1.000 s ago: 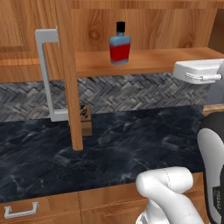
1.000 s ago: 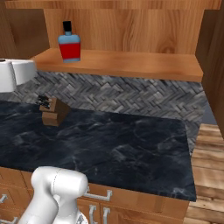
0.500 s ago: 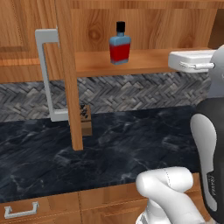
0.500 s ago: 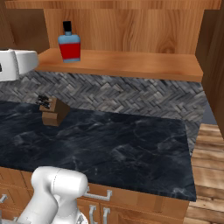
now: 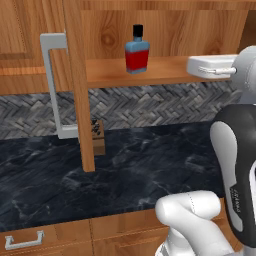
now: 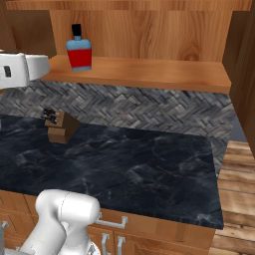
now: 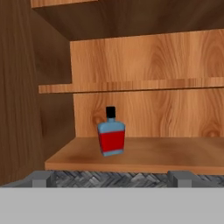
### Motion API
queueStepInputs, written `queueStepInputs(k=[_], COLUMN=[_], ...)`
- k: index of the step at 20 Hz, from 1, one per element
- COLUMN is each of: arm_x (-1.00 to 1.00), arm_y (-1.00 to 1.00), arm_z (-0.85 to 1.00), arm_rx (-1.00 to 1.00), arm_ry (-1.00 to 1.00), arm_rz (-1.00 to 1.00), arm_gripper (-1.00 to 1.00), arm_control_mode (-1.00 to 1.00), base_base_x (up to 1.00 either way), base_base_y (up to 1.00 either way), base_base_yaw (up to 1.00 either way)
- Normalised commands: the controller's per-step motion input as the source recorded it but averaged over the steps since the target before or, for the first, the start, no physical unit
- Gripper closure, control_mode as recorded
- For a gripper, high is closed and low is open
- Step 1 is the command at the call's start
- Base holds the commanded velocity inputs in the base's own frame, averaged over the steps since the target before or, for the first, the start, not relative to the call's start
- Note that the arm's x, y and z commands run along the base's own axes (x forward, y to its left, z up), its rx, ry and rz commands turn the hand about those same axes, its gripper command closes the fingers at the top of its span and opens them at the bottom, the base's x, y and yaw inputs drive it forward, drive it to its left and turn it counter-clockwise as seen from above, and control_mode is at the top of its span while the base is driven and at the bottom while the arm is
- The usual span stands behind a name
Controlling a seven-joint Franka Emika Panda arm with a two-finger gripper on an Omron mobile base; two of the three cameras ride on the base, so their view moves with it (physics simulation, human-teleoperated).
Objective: Get the candle and the liquor from the cabinet and move them to the dining counter.
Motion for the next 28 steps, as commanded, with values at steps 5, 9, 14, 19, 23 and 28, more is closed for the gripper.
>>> queueStepInputs(k=[5, 9, 14, 19, 23, 28], arm_x=[0.30, 0.23, 0.33, 0.29, 0.35, 0.45], arm_y=[0.00, 0.00, 0.01, 0.02, 0.00, 0.05], arm_z=[-0.10, -0.07, -0.06, 0.00, 0.00, 0.00], arm_rx=[0.00, 0.00, 0.00, 0.00, 0.00, 0.00], arm_ry=[0.00, 0.00, 0.01, 0.04, 0.01, 0.01], arm_rz=[0.00, 0.00, 0.00, -0.01, 0.00, 0.00], arm_gripper=[-1.00, -1.00, -1.00, -1.00, -1.00, -1.00], arm_control_mode=[-1.00, -1.00, -1.00, -1.00, -1.00, -1.00], base_base_x=[0.00, 0.00, 0.00, 0.00, 0.00, 0.00], base_base_y=[0.00, 0.00, 0.00, 0.00, 0.00, 0.00], base_base_yaw=[0.00, 0.00, 0.00, 0.00, 0.00, 0.00])
